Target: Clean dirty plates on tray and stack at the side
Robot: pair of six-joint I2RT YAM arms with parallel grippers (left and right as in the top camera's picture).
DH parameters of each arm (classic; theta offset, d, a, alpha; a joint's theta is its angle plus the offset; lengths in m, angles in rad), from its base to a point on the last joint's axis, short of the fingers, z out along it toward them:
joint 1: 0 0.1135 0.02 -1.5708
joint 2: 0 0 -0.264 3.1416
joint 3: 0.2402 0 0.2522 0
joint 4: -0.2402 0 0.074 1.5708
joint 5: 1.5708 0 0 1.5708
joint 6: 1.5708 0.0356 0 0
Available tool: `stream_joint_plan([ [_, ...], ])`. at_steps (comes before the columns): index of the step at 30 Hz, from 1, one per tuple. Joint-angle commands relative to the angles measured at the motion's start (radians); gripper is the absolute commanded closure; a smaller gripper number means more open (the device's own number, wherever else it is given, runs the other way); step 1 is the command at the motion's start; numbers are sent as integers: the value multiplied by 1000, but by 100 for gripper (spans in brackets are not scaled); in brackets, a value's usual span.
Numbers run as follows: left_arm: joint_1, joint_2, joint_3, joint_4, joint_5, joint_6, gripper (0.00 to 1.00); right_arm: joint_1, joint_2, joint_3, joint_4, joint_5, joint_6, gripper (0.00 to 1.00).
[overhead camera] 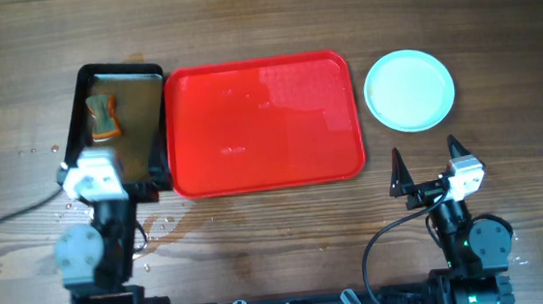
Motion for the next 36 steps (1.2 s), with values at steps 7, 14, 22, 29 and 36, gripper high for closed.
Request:
stream_joint_plan([
  [7, 8, -303, -358, 105, 42, -66, 0, -6, -8, -2, 3, -19, 6, 0],
  [14, 8, -415, -383, -47, 43, -66, 0, -6, -8, -2, 3, -20, 6, 0],
  [22, 8, -415, -385, -90, 49, -85, 0, -6, -8, -2, 3, -20, 6, 0],
  [29, 8, -414, -385, -90, 49, -85, 0, -6, -8, -2, 3, -20, 6, 0],
  [36, 8, -414, -385, -90, 49, -85, 0, -6, -8, -2, 3, -20, 6, 0],
])
